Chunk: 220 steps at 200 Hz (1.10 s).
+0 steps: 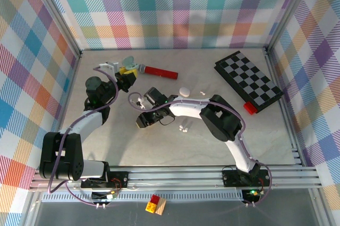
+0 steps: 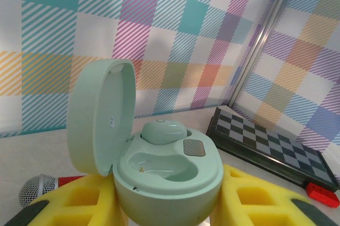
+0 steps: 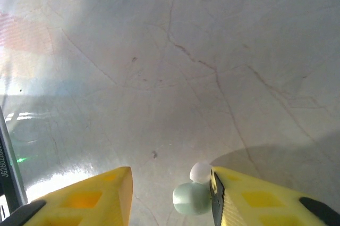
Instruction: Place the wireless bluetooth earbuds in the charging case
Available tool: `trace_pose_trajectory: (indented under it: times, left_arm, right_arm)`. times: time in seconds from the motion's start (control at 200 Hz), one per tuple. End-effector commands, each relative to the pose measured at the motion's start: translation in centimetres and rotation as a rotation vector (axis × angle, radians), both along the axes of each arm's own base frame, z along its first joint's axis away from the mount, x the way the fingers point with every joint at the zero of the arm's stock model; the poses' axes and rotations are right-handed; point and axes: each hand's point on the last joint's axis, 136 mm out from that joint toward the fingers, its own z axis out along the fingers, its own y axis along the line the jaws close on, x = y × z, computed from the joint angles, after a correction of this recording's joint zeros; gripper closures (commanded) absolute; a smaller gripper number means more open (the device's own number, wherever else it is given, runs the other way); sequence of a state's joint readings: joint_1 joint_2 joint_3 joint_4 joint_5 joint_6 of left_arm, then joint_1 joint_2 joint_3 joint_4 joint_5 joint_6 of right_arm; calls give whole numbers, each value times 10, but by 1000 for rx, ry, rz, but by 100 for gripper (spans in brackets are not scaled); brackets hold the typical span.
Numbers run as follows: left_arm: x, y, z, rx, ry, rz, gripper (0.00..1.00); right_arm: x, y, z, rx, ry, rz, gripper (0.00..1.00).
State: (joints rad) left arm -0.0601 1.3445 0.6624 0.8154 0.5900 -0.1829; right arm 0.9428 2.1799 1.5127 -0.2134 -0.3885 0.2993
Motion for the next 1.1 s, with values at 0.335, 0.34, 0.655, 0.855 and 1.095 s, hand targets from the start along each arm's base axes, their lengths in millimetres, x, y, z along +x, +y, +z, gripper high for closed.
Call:
trace_pose_trajectory:
  times: [0.335,0.34,0.655,0.855,1.095]
  left_arm:
    - [-5,3,16,3,-47,0,64]
    - [-5,3,16,3,-47,0,64]
    - [-4,3,16,8,-46,-4,64]
    - [-4,3,15,11,-44,-6,64]
    - [-5,3,13,16,-41,-4,64]
  right_arm:
    - [6,-6,-17,-129,32,-86,67]
    - [6,-6,-17,-130,33,-86,67]
    - [1,0,-23,-126,79,-59,77]
    - [1,1,-20,-124,83,-59,86]
    - [7,-5,-3,-106,44,-93,98]
